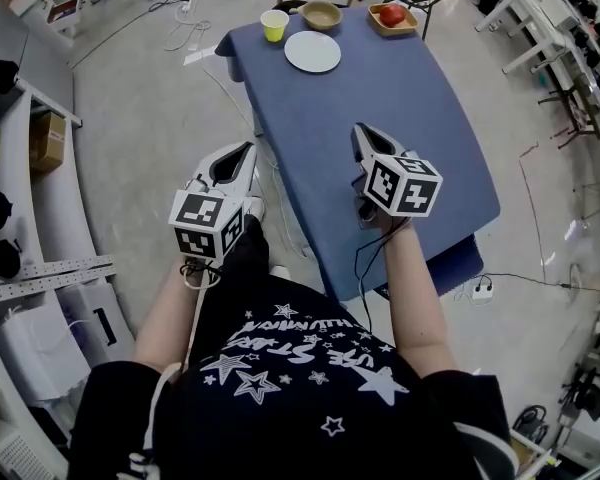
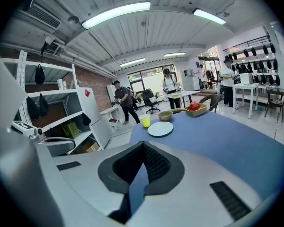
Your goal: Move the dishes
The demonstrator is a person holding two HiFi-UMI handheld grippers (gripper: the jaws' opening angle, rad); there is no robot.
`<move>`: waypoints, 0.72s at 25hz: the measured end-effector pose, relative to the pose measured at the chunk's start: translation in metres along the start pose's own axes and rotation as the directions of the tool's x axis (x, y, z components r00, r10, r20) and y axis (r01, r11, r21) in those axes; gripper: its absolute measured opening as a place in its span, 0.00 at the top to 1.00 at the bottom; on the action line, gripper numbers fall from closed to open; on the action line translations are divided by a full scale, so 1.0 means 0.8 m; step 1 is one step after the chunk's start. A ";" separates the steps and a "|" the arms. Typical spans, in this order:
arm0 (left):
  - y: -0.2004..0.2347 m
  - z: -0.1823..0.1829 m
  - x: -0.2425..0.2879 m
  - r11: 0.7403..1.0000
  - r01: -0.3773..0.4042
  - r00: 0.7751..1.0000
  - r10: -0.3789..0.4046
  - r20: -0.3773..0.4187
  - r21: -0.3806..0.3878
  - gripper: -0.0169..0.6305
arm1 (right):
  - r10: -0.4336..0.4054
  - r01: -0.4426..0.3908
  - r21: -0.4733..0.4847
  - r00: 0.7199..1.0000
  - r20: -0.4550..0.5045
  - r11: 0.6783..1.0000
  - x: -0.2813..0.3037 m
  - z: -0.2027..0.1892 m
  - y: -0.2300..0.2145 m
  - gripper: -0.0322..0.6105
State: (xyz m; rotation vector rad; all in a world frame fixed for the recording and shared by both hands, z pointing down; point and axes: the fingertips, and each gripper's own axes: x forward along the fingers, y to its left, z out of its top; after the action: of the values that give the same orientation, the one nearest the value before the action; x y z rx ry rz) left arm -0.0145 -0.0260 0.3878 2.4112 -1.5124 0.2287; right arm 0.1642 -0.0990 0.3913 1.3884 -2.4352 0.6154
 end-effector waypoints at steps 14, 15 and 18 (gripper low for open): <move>-0.058 -0.030 -0.079 1.000 -0.018 1.000 0.018 0.010 0.005 0.94 | 0.051 -0.052 -0.020 0.999 -0.016 0.998 -0.081 -0.058 0.037 0.94; -0.060 -0.033 -0.085 1.000 -0.020 1.000 0.020 0.009 0.002 0.94 | 0.054 -0.054 -0.017 0.998 -0.018 0.998 -0.085 -0.062 0.040 0.94; -0.062 -0.039 -0.099 1.000 -0.029 1.000 0.029 0.010 -0.010 0.94 | 0.063 -0.063 -0.014 0.998 -0.023 0.998 -0.093 -0.070 0.048 0.94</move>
State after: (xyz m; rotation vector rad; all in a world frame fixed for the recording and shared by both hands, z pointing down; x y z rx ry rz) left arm -0.0045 0.0719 0.3870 2.3879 -1.5498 0.2145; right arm 0.1703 0.0011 0.3991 1.2969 -2.4690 0.6230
